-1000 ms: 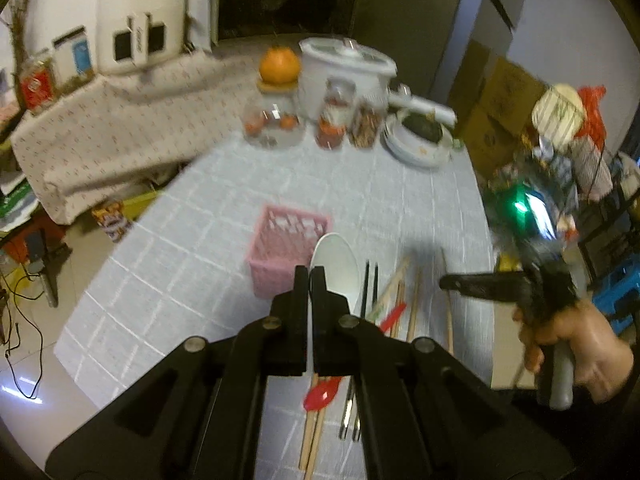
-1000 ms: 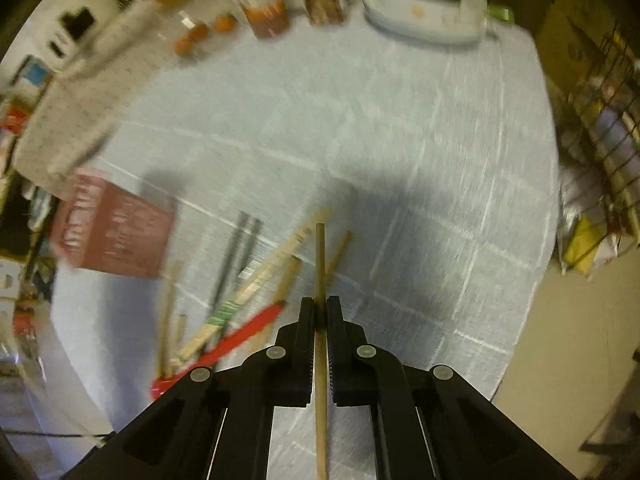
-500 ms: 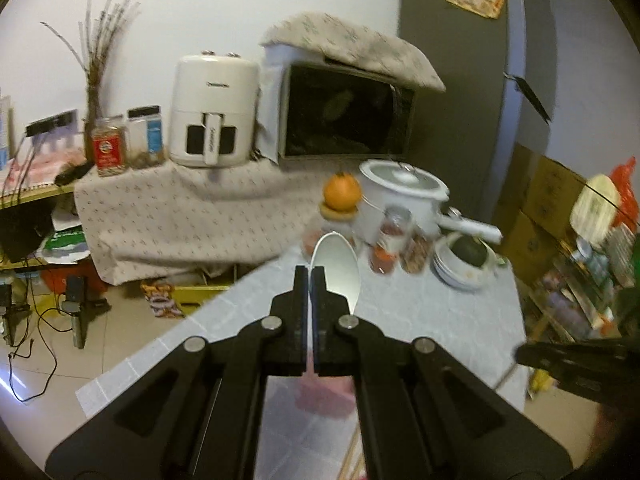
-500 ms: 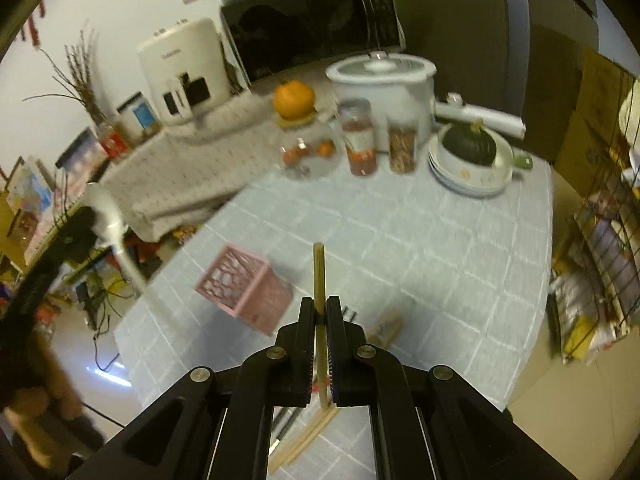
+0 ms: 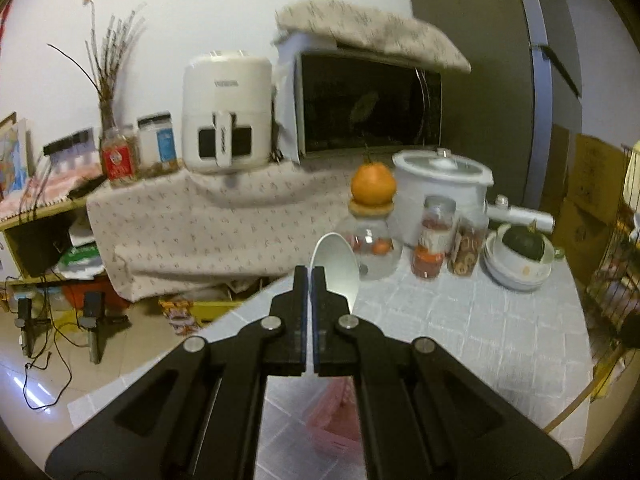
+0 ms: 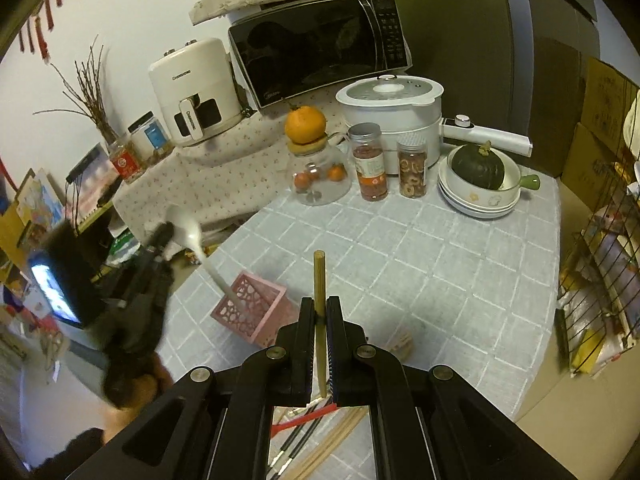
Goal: Organize utensils
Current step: 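Lower the white spoon into the pink holder and open the left tool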
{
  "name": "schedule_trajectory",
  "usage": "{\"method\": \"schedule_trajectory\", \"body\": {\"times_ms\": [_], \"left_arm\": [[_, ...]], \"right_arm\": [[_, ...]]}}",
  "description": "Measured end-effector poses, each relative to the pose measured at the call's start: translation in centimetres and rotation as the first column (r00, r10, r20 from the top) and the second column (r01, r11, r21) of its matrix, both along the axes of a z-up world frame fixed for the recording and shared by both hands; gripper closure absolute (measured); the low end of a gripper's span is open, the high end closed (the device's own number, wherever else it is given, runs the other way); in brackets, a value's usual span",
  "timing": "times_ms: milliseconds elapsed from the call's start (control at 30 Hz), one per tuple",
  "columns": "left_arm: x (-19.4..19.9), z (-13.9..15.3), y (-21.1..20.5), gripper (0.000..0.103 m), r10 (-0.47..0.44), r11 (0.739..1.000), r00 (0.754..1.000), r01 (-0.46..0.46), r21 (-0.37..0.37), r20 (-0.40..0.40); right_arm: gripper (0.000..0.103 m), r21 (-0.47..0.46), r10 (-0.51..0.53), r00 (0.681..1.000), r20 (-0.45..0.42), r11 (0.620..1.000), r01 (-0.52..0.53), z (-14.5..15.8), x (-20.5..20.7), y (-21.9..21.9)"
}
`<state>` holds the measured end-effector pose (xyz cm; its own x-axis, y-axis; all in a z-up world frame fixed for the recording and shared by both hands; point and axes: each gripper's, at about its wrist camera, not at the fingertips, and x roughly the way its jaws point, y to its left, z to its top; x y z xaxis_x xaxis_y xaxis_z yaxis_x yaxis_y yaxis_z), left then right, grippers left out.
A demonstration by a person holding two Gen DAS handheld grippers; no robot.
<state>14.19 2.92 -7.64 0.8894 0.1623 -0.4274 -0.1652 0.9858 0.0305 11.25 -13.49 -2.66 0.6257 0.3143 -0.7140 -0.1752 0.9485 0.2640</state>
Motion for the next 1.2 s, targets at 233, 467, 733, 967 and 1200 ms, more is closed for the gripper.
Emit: {"method": "schedule_trajectory", "body": {"times_ms": [233,467,733,967,1200], "left_arm": [[1.9,-2.0,0.5,0.101,-0.013,1.000,0.990,0.010,-0.027,-0.140],[2.2,-1.4,0.7,0.068,-0.047,0.996,0.981,0.031,-0.088,-0.190],[0.3,1.7,2.2,0.046,-0.080,0.991,0.967,0.050,-0.128,-0.242],[-1.7,1.6,4.9,0.036,-0.062,0.989,0.933,0.009,-0.149,-0.354],[-2.3,0.8,6.4,0.036,-0.070,0.982,0.908,-0.011,-0.190,-0.414]], "right_arm": [[0.098,0.001,0.030,0.999,0.014,1.000,-0.030,0.6,-0.3,0.6],[0.098,0.006,0.050,0.998,0.025,0.999,-0.050,1.6,-0.5,0.8],[0.098,0.053,0.050,0.992,0.116,0.997,-0.056,5.3,-0.3,0.9],[0.098,0.082,0.068,0.983,0.172,0.993,-0.083,7.0,1.3,3.6],[0.098,0.052,0.082,0.986,0.145,0.995,-0.090,5.1,3.8,6.7]]}}
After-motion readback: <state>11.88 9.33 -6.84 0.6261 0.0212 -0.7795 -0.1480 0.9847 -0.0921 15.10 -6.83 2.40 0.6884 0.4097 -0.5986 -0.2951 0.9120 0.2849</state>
